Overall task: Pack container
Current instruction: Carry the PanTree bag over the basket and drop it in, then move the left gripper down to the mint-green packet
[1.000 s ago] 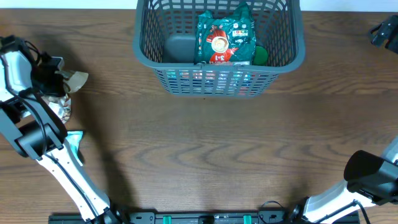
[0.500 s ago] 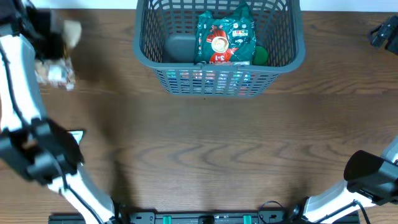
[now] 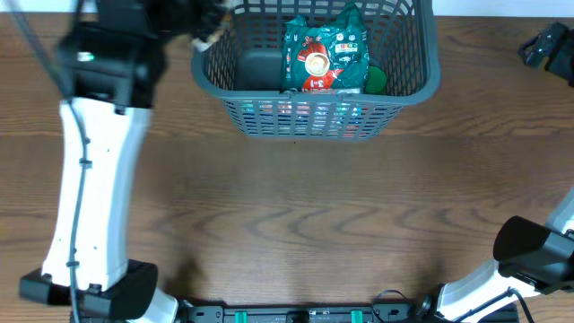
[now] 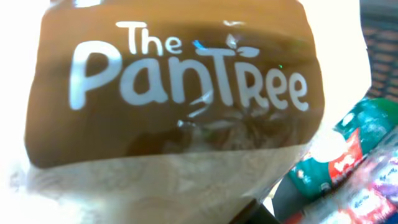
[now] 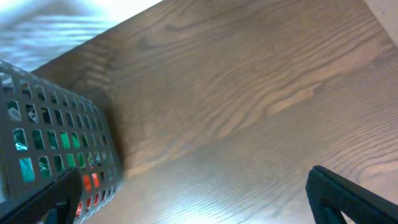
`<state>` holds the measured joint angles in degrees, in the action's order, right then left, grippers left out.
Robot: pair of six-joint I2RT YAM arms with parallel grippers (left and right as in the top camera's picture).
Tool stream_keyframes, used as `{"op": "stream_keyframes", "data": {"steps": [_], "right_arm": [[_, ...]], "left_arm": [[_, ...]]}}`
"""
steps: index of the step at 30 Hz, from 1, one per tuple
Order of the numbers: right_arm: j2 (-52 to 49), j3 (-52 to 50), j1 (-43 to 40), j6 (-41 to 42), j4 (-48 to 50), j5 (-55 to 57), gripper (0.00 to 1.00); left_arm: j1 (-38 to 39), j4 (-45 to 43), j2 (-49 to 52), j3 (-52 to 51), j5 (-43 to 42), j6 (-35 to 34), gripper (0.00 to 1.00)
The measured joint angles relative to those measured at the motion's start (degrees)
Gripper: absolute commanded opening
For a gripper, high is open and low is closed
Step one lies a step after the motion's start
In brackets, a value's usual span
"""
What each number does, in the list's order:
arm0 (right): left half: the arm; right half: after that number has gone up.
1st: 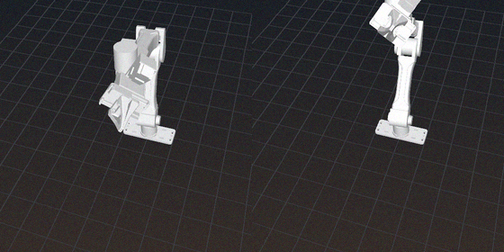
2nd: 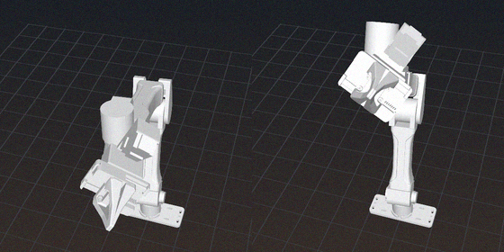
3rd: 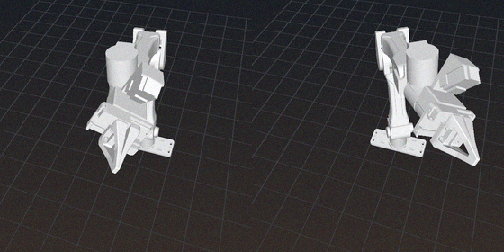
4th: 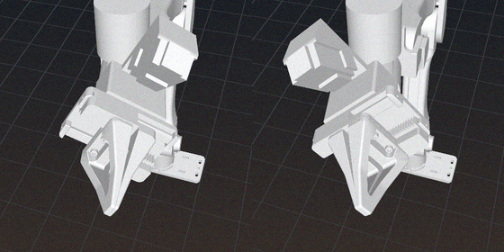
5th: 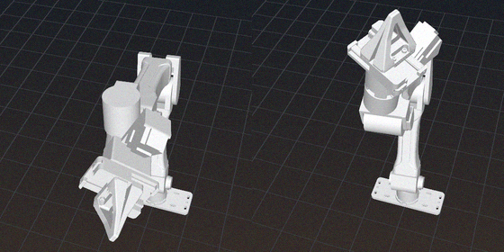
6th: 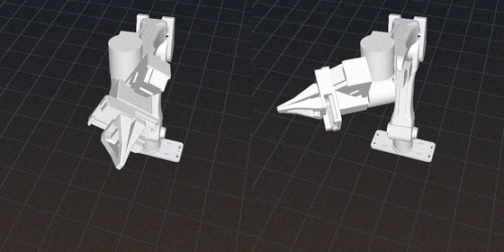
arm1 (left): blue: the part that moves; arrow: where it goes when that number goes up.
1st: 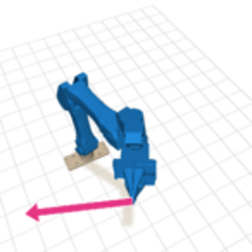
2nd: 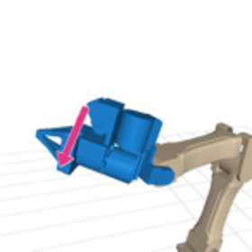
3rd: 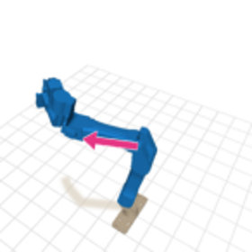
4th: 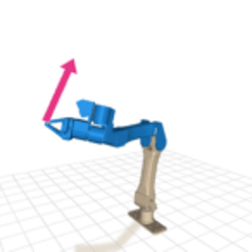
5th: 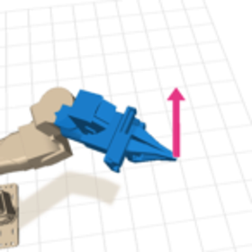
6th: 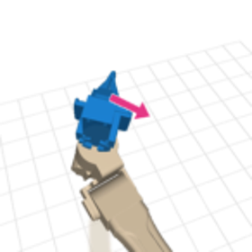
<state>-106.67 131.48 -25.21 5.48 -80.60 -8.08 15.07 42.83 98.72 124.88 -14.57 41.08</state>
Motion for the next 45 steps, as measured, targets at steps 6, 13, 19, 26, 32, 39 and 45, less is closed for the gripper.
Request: {"op": "stream_keyframes", "data": {"steps": [6, 13, 19, 26, 32, 39, 45], "right_arm": [[0.0, 0.0, 0.1, -0.2, -1.5, 0.0, 0.99], [0.0, 0.0, 0.1, -1.9, -3.8, 0.0, 0.99], [0.0, 0.0, 0.1, -2.8, -5.1, 0.0, 0.99], [0.0, 0.0, 0.1, -3.2, -5.3, 0.0, 0.99], [0.0, 0.0, 0.1, -3.2, -5.2, 0.0, 0.99], [0.0, 0.0, 0.1, -3.2, -5.2, 0.0, 0.99], [0.0, 0.0, 0.1, -3.2, -5.2, 0.0, 0.99]], "left_arm": [[6.0, -3.1, 5.7, 0.1, -0.3, 9.4, 0.06], [6.8, -1.9, 18.7, 0.1, -0.3, 12.3, 0.06], [6.6, 1.0, 24.6, 0.1, 1.2, 13.0, 0.35], [4.9, 4.1, 24.8, 0.1, 1.8, 13.4, 0.98], [3.5, 4.2, 24.6, 0.1, 2.3, 12.9, 0.98], [3.8, 3.5, 19.2, 0.1, 8.9, 13.2, 0.98], [3.6, 1.6, 7.9, 1.4, 11.8, 11.3, 0.98]]}}
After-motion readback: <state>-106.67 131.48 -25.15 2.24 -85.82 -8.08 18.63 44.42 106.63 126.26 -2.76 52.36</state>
